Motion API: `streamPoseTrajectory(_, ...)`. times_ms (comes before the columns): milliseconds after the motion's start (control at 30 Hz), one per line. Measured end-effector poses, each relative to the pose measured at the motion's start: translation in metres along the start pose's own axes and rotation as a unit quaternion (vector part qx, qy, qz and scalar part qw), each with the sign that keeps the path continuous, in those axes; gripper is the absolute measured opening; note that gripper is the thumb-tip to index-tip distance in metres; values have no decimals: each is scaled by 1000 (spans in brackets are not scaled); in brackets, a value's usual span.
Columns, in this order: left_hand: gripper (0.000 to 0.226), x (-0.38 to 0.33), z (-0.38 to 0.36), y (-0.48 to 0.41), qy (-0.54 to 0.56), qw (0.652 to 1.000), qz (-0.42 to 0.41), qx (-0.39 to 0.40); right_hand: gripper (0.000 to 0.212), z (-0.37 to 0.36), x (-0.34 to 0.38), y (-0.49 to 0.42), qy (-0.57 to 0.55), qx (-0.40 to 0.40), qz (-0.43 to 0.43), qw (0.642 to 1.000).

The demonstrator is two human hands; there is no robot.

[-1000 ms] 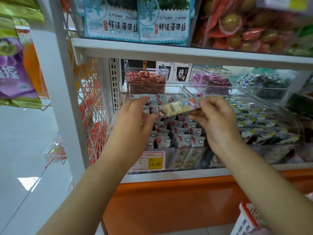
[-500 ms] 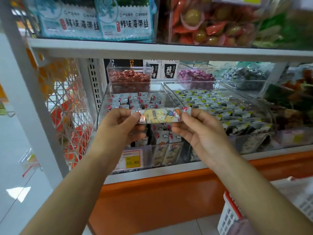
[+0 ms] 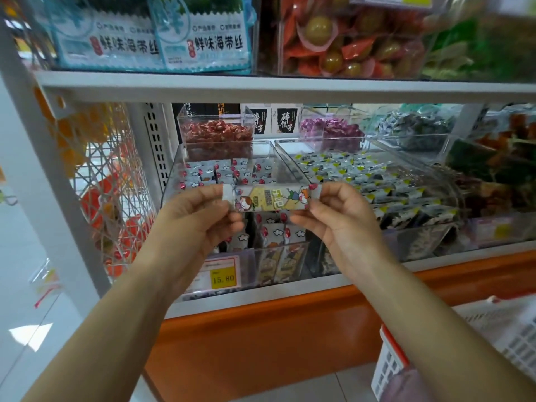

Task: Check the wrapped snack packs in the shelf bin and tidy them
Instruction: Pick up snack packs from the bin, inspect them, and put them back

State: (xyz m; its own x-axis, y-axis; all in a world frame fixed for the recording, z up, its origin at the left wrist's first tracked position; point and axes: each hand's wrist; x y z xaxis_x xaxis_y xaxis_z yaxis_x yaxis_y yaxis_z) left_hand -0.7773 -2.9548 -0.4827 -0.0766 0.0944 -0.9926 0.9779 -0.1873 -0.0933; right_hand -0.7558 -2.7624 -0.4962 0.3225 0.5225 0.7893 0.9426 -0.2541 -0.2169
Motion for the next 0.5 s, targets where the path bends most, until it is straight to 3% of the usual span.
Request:
streamPoseTrajectory(67, 26, -1, 0, 1, -42, 999, -3, 17, 18, 0, 0, 0, 64, 5, 27, 998)
streamPoseTrajectory(167, 23, 3, -2, 4, -174, 984, -35, 13, 20, 1, -1, -1, 69, 16, 36, 997)
streamPoseTrajectory(267, 14, 2, -1, 4, -196, 980, -37, 5, 13, 0, -2, 1, 71, 33, 30, 996)
streamPoseTrajectory(500, 29, -1, -1, 7, -256, 964, -70, 12, 9, -4, -4, 5, 207, 61, 68, 974)
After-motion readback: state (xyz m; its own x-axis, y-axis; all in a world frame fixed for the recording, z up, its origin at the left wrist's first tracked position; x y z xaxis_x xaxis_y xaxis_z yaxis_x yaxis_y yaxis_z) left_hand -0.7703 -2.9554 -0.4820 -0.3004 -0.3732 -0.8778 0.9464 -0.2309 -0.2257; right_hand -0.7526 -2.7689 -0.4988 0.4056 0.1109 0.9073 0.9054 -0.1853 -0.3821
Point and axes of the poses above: each hand's wrist, its own y-axis away from the middle knuckle, its own z-axis out of the back of the hand, x = y × z, and after that the axes turned 15 degrees about -y, right-handed
